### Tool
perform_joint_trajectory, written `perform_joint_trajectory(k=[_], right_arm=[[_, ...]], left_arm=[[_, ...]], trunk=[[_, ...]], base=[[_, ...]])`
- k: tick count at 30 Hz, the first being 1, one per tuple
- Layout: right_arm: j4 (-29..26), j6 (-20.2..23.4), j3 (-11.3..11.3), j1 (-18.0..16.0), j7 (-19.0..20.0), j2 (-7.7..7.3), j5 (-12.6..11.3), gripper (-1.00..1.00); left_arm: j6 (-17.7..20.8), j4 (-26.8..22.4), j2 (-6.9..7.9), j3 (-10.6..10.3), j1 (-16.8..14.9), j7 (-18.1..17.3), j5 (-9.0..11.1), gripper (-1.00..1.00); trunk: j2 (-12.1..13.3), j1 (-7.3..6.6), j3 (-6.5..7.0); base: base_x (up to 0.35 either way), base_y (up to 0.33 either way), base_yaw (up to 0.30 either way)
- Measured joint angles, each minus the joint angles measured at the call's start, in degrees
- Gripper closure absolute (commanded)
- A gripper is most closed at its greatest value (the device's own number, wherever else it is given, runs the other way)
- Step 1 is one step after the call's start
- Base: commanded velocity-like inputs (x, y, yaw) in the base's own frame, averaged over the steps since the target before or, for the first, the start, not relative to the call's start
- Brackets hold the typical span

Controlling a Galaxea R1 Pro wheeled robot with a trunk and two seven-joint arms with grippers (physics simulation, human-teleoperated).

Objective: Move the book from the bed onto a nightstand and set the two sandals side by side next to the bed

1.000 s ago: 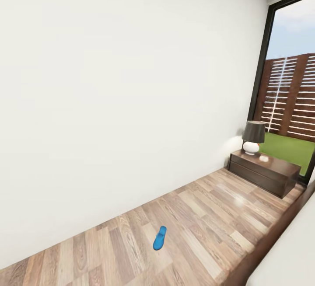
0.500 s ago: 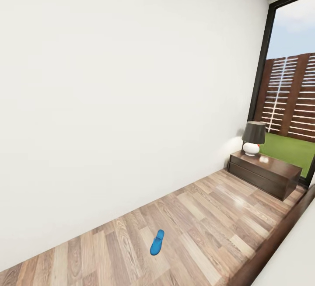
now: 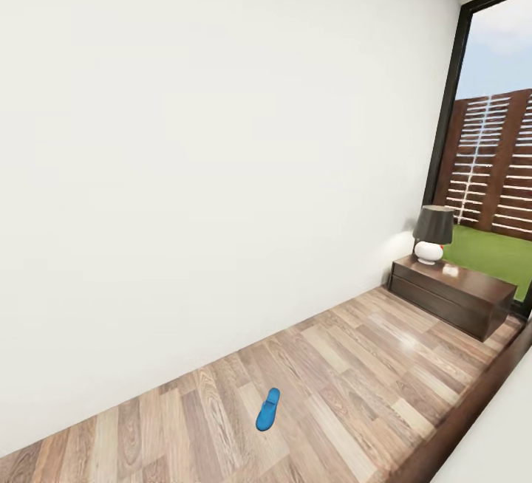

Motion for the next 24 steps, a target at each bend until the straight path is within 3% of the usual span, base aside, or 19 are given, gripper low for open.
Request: perform_joint_trajectory(k=[6, 15, 24], right_arm=[[0.0, 0.0, 0.0, 0.0, 0.0, 0.0, 0.0, -1.0], [0.0, 0.0, 0.0, 0.0, 0.0, 0.0, 0.1, -1.0], [0.0, 0.0, 0.0, 0.0, 0.0, 0.0, 0.1, -1.0]], left_arm=[[0.0, 0.0, 0.0, 0.0, 0.0, 0.0, 0.0, -1.0], [-1.1, 0.0, 0.03, 0.1, 0.0, 0.0, 0.1, -1.0], [-2.2, 0.1, 0.0, 0.0, 0.0, 0.0, 0.1, -1.0]], trunk=[[0.0, 0.0, 0.0], [0.0, -0.03, 0.0], [0.0, 0.0, 0.0]], base=[[0.033, 0.0, 0.155], [0.244, 0.0, 0.012], [0.03, 0.0, 0.048]])
